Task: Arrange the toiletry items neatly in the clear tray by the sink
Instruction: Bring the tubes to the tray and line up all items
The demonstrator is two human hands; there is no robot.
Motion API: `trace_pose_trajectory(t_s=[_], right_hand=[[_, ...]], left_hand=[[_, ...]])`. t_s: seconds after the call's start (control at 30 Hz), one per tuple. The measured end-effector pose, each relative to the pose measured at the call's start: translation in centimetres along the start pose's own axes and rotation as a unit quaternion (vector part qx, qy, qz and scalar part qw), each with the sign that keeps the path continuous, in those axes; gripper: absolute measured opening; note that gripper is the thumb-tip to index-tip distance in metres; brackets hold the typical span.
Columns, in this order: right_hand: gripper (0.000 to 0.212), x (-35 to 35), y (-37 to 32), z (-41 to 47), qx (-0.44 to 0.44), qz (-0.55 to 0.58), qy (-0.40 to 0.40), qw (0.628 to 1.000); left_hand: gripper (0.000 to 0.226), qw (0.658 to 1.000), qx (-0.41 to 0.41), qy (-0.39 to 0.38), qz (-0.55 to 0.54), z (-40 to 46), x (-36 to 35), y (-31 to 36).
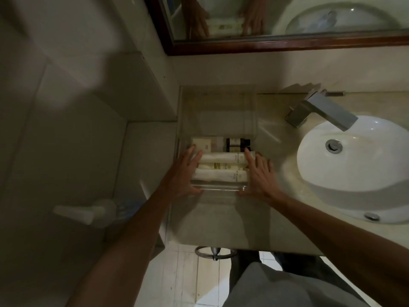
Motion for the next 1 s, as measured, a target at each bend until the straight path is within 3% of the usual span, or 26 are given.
trace_pose_trajectory(t_s=[0.57,0.77,1.0], right_hand=[[0.144,3.2,0.4,1.5,-0.031,0.075,0.044,0.996],[0.111,4.9,-0.4,1.3,-0.005,-0.023,0.136,0.990],[0.087,5.7,-0.8,2.7,0.013,-0.061,0.141,0.988]], left_hand=[[0.126,1.000,0.005,0.022,-0.015,2.2,1.5,0.0],[0.101,0.995,-0.019,0.064,0.080,2.9,2.5,0.9],[0.081,0.988,-0.018,0.109,0.112,3.8,3.6,0.8]])
Point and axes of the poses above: each hand's wrist, its own z-axis towards the middle knuckle, its own x-axis out of the back of the hand, y = z × x, the point moved 10 cm from there along z, towards the middle knuckle, and after that the axes turned 2 degrees about -z, right-handed, at the moved point
